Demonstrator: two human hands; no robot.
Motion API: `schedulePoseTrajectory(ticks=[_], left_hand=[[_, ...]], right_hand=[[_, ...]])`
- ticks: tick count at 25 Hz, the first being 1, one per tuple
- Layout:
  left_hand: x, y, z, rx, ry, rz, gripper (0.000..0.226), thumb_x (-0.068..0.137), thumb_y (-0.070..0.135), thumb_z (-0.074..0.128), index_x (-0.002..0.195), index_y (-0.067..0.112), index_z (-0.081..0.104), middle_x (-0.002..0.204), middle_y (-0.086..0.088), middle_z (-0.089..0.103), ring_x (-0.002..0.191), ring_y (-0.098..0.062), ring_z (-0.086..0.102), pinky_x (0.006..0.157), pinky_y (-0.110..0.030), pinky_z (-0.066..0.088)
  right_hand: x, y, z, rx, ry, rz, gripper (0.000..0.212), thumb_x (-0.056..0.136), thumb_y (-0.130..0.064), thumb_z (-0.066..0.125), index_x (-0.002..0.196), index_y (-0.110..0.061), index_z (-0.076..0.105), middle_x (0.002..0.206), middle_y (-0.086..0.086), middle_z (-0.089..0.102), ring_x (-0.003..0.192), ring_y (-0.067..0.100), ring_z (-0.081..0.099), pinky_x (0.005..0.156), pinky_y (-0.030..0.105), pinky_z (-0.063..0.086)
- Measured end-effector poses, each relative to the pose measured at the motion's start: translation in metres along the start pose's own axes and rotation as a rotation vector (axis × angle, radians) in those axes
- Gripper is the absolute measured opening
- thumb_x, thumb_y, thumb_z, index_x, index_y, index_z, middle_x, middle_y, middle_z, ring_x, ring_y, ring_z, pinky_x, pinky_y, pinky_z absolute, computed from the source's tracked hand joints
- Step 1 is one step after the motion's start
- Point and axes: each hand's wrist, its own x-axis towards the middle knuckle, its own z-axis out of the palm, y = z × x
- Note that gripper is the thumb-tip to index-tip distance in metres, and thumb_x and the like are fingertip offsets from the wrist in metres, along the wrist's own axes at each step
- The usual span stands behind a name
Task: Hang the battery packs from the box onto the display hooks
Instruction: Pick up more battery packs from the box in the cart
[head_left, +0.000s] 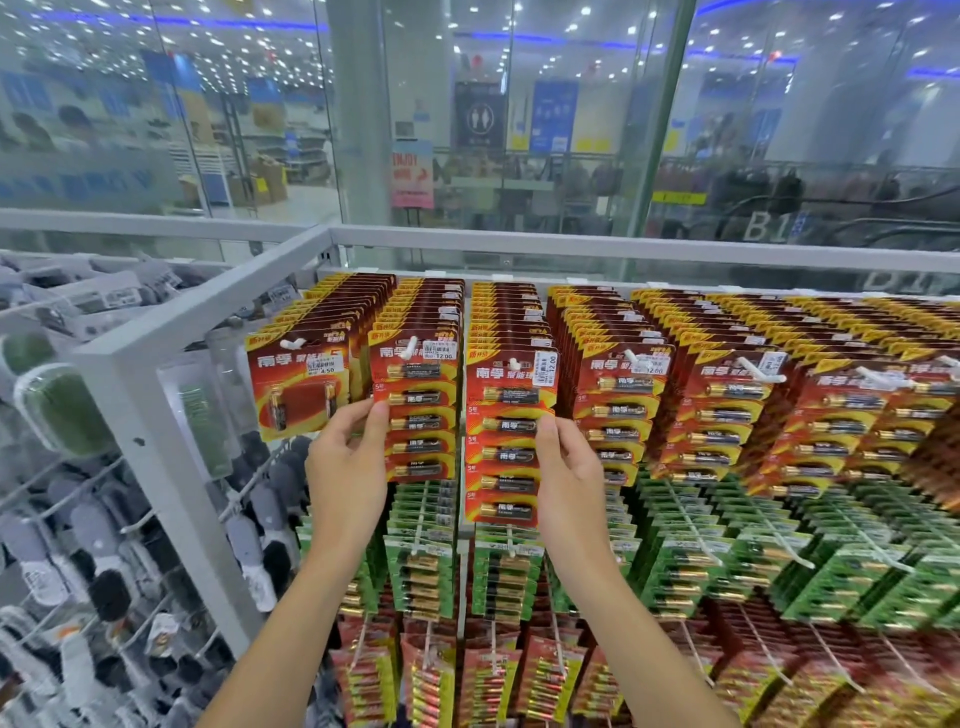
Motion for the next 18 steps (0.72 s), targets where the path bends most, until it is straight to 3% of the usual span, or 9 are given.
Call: schedulePoseTrajectory(ticks=[1, 3, 5, 7, 9, 12, 15, 18], left_hand=[[0.0, -0.002, 0.0, -0.002, -0.001, 0.005, 0.032, 0.106, 0.041, 0.055, 0.129, 0.022, 0.067, 0.118, 0.015, 0.068, 0.111, -0.002, 0.061, 0.103, -0.033, 0.048], [-0.001, -0.006, -0.002, -0.008, -0.005, 0.016, 0.029, 0.106, 0.039, 0.054, 0.128, 0.024, 0.067, 0.114, 0.024, 0.065, 0.108, 0.004, 0.06, 0.103, -0.035, 0.05], [-0.006, -0.012, -0.004, -0.031, -0.01, 0.005, 0.03, 0.107, 0.038, 0.053, 0.13, 0.025, 0.067, 0.114, 0.024, 0.067, 0.107, -0.003, 0.064, 0.103, -0.04, 0.054], [-0.013, -0.018, -0.008, -0.053, -0.007, -0.028, 0.028, 0.108, 0.037, 0.051, 0.129, 0.028, 0.067, 0.116, 0.018, 0.069, 0.108, -0.009, 0.066, 0.102, -0.045, 0.054], [-0.027, -0.026, -0.013, -0.071, -0.012, -0.073, 0.025, 0.109, 0.034, 0.051, 0.125, 0.028, 0.068, 0.118, 0.013, 0.071, 0.111, -0.009, 0.066, 0.104, -0.046, 0.054], [-0.063, -0.038, -0.02, -0.094, -0.027, -0.144, 0.022, 0.108, 0.036, 0.05, 0.117, 0.035, 0.07, 0.117, 0.016, 0.072, 0.112, -0.008, 0.067, 0.104, -0.041, 0.052], [-0.108, -0.054, -0.015, -0.136, -0.133, -0.254, 0.021, 0.105, 0.04, 0.053, 0.109, 0.038, 0.073, 0.111, 0.019, 0.074, 0.109, -0.011, 0.069, 0.1, -0.039, 0.053], [-0.153, -0.079, 0.008, -0.124, -0.32, -0.374, 0.018, 0.101, 0.051, 0.059, 0.101, 0.043, 0.075, 0.102, 0.019, 0.076, 0.101, -0.011, 0.071, 0.093, -0.038, 0.054]], right_hand=[[-0.001, 0.001, -0.001, 0.013, 0.018, 0.007, 0.043, 0.101, -0.06, 0.045, 0.116, -0.026, 0.067, 0.073, -0.01, 0.052, 0.057, 0.003, 0.04, 0.066, 0.026, 0.041], [-0.003, 0.003, -0.004, 0.019, 0.04, 0.001, 0.037, 0.102, -0.054, 0.049, 0.102, -0.023, 0.069, 0.056, -0.005, 0.04, 0.049, 0.008, 0.037, 0.054, 0.023, 0.037], [-0.006, 0.006, -0.005, 0.015, 0.058, -0.025, 0.03, 0.103, -0.048, 0.052, 0.102, -0.023, 0.07, 0.065, -0.002, 0.058, 0.058, 0.005, 0.055, 0.059, 0.013, 0.045], [-0.008, 0.014, -0.008, 0.01, 0.096, -0.014, 0.022, 0.103, -0.043, 0.055, 0.107, -0.026, 0.069, 0.087, -0.013, 0.071, 0.077, -0.007, 0.065, 0.068, 0.006, 0.047], [-0.017, 0.022, -0.014, 0.0, 0.115, 0.035, 0.02, 0.102, -0.043, 0.056, 0.111, -0.03, 0.067, 0.102, -0.017, 0.071, 0.086, -0.011, 0.065, 0.076, 0.01, 0.051], [-0.036, 0.046, -0.034, -0.041, 0.149, 0.134, 0.024, 0.101, -0.046, 0.057, 0.116, -0.032, 0.067, 0.114, -0.016, 0.071, 0.105, -0.002, 0.066, 0.093, 0.024, 0.05], [-0.065, 0.075, -0.063, -0.08, 0.222, 0.243, 0.024, 0.1, -0.046, 0.058, 0.116, -0.031, 0.07, 0.115, -0.015, 0.073, 0.111, 0.005, 0.067, 0.096, 0.035, 0.052], [-0.108, 0.101, -0.099, -0.097, 0.349, 0.347, 0.023, 0.1, -0.04, 0.06, 0.111, -0.024, 0.072, 0.107, -0.009, 0.075, 0.108, 0.006, 0.067, 0.093, 0.028, 0.05]])
